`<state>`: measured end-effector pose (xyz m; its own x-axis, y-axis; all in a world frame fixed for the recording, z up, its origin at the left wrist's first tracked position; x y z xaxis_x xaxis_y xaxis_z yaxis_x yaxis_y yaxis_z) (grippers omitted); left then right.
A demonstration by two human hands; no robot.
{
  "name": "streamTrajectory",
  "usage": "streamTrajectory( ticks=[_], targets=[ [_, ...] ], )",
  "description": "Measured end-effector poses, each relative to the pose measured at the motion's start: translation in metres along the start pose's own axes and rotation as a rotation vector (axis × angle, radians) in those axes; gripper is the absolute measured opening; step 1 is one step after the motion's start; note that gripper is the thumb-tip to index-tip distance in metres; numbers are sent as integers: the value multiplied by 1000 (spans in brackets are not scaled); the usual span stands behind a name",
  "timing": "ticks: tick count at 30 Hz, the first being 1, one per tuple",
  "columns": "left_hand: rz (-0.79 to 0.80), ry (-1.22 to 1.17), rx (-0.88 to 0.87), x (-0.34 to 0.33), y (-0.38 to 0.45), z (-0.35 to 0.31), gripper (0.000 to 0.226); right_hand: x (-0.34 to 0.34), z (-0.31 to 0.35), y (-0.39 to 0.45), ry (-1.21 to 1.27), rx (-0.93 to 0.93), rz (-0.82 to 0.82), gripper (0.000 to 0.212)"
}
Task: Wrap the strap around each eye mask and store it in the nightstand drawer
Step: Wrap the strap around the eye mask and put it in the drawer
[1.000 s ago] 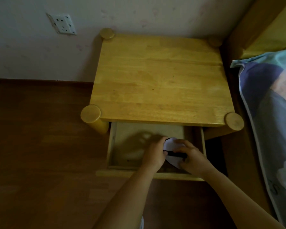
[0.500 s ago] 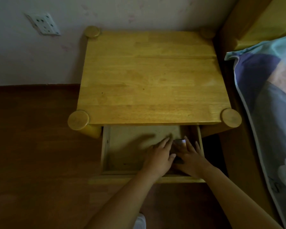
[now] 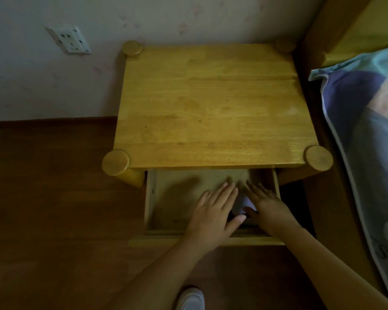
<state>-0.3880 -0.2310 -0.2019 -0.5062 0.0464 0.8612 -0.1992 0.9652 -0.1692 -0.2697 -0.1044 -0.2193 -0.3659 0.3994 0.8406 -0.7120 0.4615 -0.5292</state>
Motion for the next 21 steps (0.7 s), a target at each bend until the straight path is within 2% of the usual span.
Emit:
streamTrajectory(
  ticks=[2, 3, 6, 9, 13, 15, 18, 21],
  targets=[
    [-3, 60, -32, 2, -3, 1, 69, 13, 2, -15, -36, 58, -246, 57],
    [11, 93, -50, 4, -5, 1, 69, 17, 4, -25, -75, 84, -312, 57],
    [36, 171, -47, 16, -11, -1, 64, 25, 4, -49, -202, 119, -336, 57],
    [19, 148, 21, 54, -11, -21, 63, 52, 6, -66, -211, 87, -385, 56],
    [-49, 173, 18, 136, -7, -69, 64, 130, 13, -105, -12, 44, -495, 54],
    [-111, 186, -4, 189, -7, -101, 64, 182, 15, -136, -20, 50, -562, 55],
    [-184, 202, -62, 273, -14, -157, 67, 264, 14, -195, 13, 54, -603, 62],
    [-246, 199, -91, 355, -33, -216, 67, 345, 13, -265, 148, 49, -650, 67]
  ],
)
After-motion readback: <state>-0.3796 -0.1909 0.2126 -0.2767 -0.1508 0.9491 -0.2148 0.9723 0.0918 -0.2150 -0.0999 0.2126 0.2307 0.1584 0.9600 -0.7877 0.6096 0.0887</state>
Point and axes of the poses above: each hand's wrist, its own y-axis towards the middle knuckle, its own x-axis out of the back of the hand, z = x × y, the point moved 2 cm from there along y, towards the middle knuckle, and after that the axes turned 6 degrees about -y, right-handed, at the moved point
